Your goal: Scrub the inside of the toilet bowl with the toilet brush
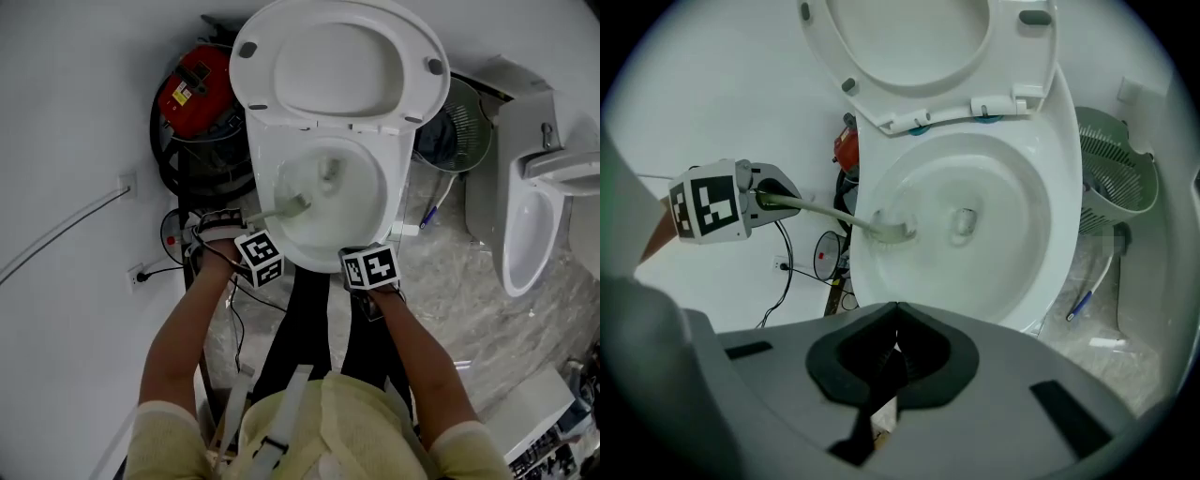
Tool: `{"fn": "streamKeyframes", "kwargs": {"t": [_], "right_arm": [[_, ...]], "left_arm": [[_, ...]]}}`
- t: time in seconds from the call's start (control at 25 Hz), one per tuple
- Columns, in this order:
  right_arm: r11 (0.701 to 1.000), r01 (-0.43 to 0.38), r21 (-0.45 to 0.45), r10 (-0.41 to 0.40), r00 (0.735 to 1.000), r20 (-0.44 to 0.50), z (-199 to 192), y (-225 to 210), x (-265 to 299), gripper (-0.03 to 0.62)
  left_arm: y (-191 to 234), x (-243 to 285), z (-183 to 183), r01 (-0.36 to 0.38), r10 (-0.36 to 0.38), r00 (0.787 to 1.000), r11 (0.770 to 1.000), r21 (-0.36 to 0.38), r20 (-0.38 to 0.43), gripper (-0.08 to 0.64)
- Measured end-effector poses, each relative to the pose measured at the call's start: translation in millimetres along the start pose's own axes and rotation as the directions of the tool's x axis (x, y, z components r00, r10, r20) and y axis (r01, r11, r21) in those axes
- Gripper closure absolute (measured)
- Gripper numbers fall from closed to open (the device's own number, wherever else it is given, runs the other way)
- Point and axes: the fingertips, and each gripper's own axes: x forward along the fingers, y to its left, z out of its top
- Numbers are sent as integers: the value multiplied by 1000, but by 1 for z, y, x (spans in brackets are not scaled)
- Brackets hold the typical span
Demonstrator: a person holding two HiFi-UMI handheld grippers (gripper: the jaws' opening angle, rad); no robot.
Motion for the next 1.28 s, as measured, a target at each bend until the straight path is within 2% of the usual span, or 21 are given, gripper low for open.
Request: {"fn": "streamKeyframes", "kwargs": {"t": [0.32, 0.48, 0.64, 0.8, 0.96, 1.08, 1.28], "right_arm": [[1000, -3, 24, 2, 1000, 21, -5, -4, -6, 577], [999, -3, 35, 2, 1000, 26, -12, -8, -6, 577], [999, -2, 52, 0, 999, 32, -17, -12, -7, 577], [998, -5, 57, 2, 999, 43, -18, -13, -11, 577], [999, 0, 54, -3, 998, 56, -18, -15, -18, 577], [999, 3, 55, -6, 998, 63, -17, -16, -25, 577], [999, 11, 30, -13, 998, 68, -20, -14, -41, 577]], "left_arm": [[50, 2, 2, -95, 94, 995, 994, -50, -19, 522], [73, 3, 7, -137, 136, 991, 986, -99, -19, 522], [97, -1, 15, -179, 182, 983, 973, -149, 9, 523], [112, -13, 23, -221, 229, 972, 965, -143, 45, 523], [115, -22, 32, -261, 272, 960, 955, -138, 67, 523], [107, -31, 39, -256, 271, 958, 956, -147, 94, 523], [84, -51, 45, -236, 265, 956, 950, -203, 129, 523]]}}
